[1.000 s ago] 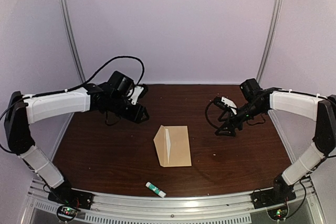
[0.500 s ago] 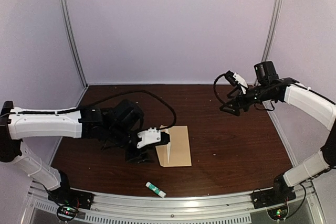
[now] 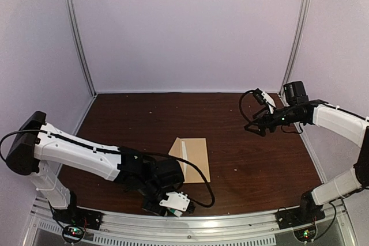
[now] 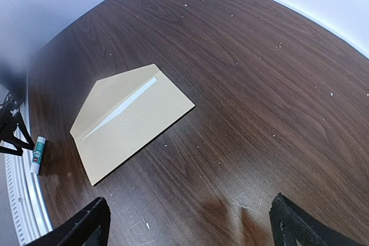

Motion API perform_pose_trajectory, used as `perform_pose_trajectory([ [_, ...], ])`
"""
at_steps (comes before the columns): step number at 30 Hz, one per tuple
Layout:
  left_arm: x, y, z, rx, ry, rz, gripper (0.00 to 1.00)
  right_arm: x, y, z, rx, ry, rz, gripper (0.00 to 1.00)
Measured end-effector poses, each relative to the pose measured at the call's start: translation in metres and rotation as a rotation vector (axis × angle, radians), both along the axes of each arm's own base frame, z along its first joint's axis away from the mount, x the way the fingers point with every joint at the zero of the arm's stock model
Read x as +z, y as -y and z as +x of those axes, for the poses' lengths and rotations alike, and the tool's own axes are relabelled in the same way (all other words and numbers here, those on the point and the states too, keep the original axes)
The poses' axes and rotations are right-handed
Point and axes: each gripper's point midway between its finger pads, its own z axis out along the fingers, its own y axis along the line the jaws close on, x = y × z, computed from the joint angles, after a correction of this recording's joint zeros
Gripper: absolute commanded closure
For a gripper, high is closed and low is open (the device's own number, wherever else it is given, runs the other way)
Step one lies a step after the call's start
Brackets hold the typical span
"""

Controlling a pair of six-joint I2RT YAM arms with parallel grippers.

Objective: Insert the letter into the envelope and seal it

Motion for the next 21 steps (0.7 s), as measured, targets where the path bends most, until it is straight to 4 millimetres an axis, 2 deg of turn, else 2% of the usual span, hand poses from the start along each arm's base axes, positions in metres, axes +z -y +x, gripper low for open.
perform_pose_trajectory([
  [9, -0.031, -0.010, 0.013, -0.033, 0.109, 0.122, 0.69, 0.005, -0.003, 0.001, 0.017, 0.026, 0.022, 0.04],
  [17, -0.029, -0.005, 0.020, -0.036, 0.159, 0.111, 0.88, 0.005, -0.003, 0.001, 0.021, 0.034, 0.022, 0.05],
  [21, -0.014, 0.012, 0.024, -0.022, 0.165, 0.058, 0.91, 0.006, -0.003, 0.000, 0.032, 0.037, 0.015, 0.06],
])
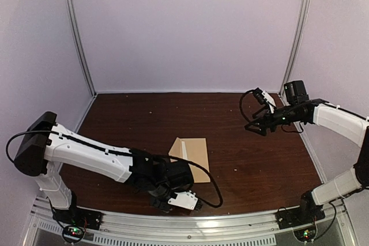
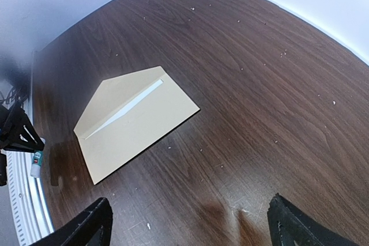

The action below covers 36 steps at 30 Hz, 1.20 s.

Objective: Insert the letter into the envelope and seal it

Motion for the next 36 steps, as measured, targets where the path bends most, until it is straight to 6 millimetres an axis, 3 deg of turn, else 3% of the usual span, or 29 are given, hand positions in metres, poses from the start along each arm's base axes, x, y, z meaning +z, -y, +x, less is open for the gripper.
perform_pose_trajectory([
  [6, 0.044, 0.055, 0.025, 0.135, -0.100, -0.252, 0.93, 0.033, -0.002, 0.006, 0.036, 0.046, -0.016, 0.10],
  [13, 0.107, 0.101, 0.086, 0.354, -0.265, -0.608, 0.94, 0.064, -0.015, 0.004, 0.140, 0.042, 0.000, 0.18],
  [16, 0.121, 0.103, 0.117, 0.475, -0.360, -0.767, 0.94, 0.065, -0.026, -0.007, 0.196, 0.037, 0.009, 0.20],
  [20, 0.117, 0.087, 0.149, 0.621, -0.474, -0.864, 0.93, 0.061, -0.062, -0.030, 0.318, 0.023, -0.006, 0.22],
  [27, 0.132, 0.095, 0.136, 0.601, -0.574, -0.937, 0.92, 0.060, -0.116, -0.039, 0.470, -0.014, -0.009, 0.24],
  [33, 0.143, 0.099, 0.132, 0.579, -0.609, -0.968, 0.91, 0.041, -0.144, -0.046, 0.522, -0.107, -0.022, 0.29],
  [36, 0.147, 0.099, 0.131, 0.570, -0.612, -0.979, 0.91, 0.035, -0.150, -0.056, 0.549, -0.153, -0.018, 0.37],
])
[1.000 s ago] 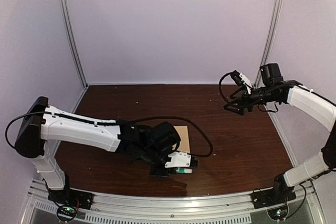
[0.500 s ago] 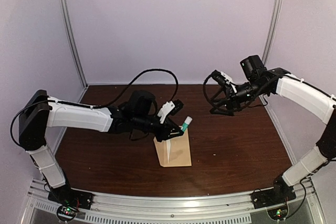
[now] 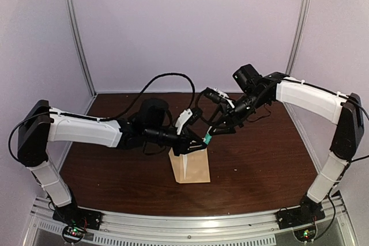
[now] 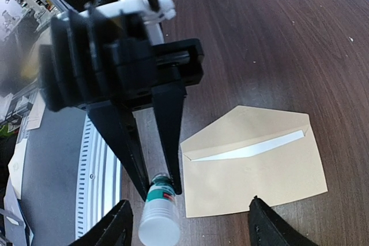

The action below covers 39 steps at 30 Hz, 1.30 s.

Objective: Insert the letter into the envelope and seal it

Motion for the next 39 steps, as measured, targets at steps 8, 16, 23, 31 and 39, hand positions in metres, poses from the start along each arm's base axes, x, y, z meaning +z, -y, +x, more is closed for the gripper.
perform_pose_trajectory([
  [8, 0.007, 0.000, -0.004, -0.016, -0.007, -0.017, 0.90, 0.002, -0.004, -0.014, 0.025, -0.065, 0.013, 0.71],
  [16, 0.009, -0.002, -0.004, -0.017, -0.007, -0.018, 0.78, 0.006, -0.005, -0.023, 0.052, -0.103, 0.033, 0.98],
  [23, 0.010, -0.002, -0.005, -0.021, -0.016, -0.021, 0.55, 0.006, -0.005, -0.025, 0.061, -0.107, 0.033, 1.00],
  [31, 0.014, 0.004, -0.013, -0.062, -0.080, -0.043, 0.52, 0.004, -0.003, -0.030, 0.072, -0.117, 0.022, 1.00],
  [39, 0.010, 0.005, -0.020, -0.099, -0.126, -0.045, 0.57, 0.006, -0.005, -0.035, 0.085, -0.129, 0.030, 1.00],
])
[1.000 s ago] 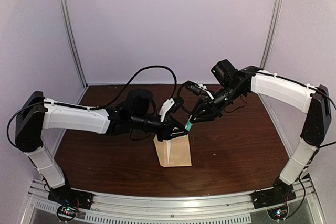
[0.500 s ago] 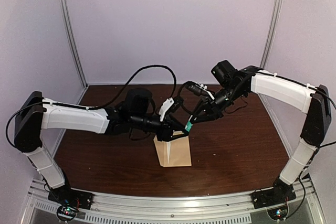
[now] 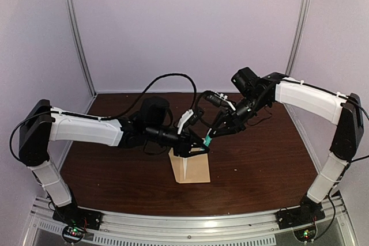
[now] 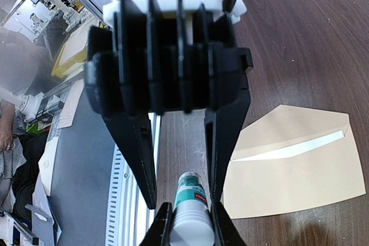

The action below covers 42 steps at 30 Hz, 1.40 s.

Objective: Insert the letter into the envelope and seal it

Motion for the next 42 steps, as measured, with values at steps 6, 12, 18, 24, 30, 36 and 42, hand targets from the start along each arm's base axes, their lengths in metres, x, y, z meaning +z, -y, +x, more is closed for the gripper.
perform_pose_trajectory([
  [6, 0.002, 0.001, -0.001, -0.008, -0.004, -0.012, 0.83, 0.002, -0.002, -0.003, 0.010, -0.011, 0.011, 1.00],
  [12, 0.003, 0.000, -0.001, -0.011, -0.011, -0.018, 0.94, 0.003, -0.003, -0.006, 0.012, -0.025, 0.010, 0.65],
  [18, 0.008, 0.001, 0.001, -0.009, -0.002, -0.040, 0.99, 0.014, 0.007, 0.004, -0.014, 0.008, -0.011, 0.54],
  [24, 0.008, 0.002, 0.001, -0.011, -0.001, -0.043, 1.00, 0.041, 0.023, 0.017, -0.051, 0.086, -0.005, 0.54],
  [30, 0.002, 0.001, 0.000, -0.013, -0.007, -0.025, 1.00, 0.031, 0.022, 0.014, -0.045, 0.035, -0.025, 0.54],
  [36, -0.004, -0.001, 0.000, -0.013, -0.015, 0.000, 1.00, 0.023, 0.020, 0.016, -0.045, 0.011, -0.037, 0.53],
  [42, -0.013, -0.001, 0.000, -0.015, -0.027, 0.024, 1.00, 0.020, 0.019, 0.015, -0.040, -0.004, -0.036, 0.53],
])
